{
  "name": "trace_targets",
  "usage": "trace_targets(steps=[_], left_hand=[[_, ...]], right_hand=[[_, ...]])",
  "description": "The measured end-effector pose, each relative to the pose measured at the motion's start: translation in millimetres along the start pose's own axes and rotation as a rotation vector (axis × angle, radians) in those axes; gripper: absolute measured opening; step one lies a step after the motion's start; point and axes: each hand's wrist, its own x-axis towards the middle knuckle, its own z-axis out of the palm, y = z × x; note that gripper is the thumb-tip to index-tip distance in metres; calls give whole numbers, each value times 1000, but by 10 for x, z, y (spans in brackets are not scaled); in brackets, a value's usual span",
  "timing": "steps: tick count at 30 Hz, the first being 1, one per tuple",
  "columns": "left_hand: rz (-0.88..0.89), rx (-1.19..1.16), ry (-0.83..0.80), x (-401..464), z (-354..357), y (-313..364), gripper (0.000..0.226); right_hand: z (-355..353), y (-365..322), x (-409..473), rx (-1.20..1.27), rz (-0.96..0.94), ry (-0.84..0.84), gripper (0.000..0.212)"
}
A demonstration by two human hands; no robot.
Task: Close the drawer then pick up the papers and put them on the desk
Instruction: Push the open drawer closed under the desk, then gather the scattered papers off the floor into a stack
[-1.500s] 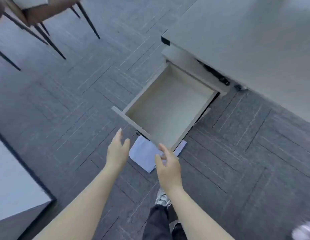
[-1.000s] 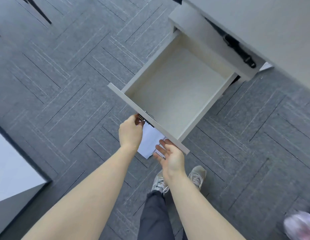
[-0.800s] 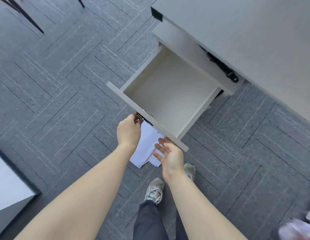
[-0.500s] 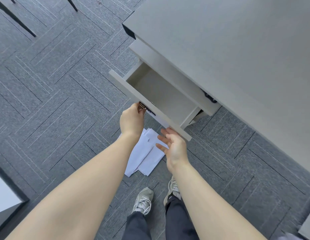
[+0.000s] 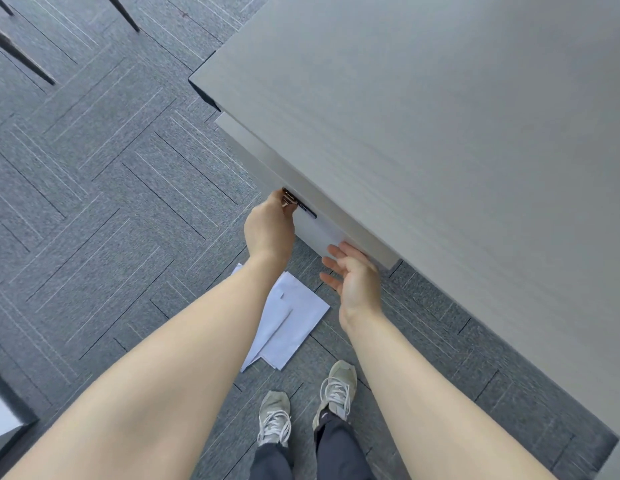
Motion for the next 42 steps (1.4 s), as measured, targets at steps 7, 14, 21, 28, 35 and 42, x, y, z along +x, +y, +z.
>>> trace_targets(steps=[7,14,21,28,35,42], left_hand=[[158,225,-27,41,-39,-65,34],[275,300,-68,60,-89,-121,34],[27,-197,-228,189,-75,-244,39],[-64,-351,-498,176,-263,-443,55],[-300,-390,-646,-409,-581,-2055,28],[-475,-273,-728,-492,301,-3722,20]], right_hand=[[-19,-2,-6,-54,-18,-21,28],[-43,30,19,-27,-6,-37,28],[17,73,42,76,-5,-44,33],[194,176,-128,40,-102,81,45],[396,1178,-372,-117,-74,189,53],[141,3184,441,-295,181,251,44]])
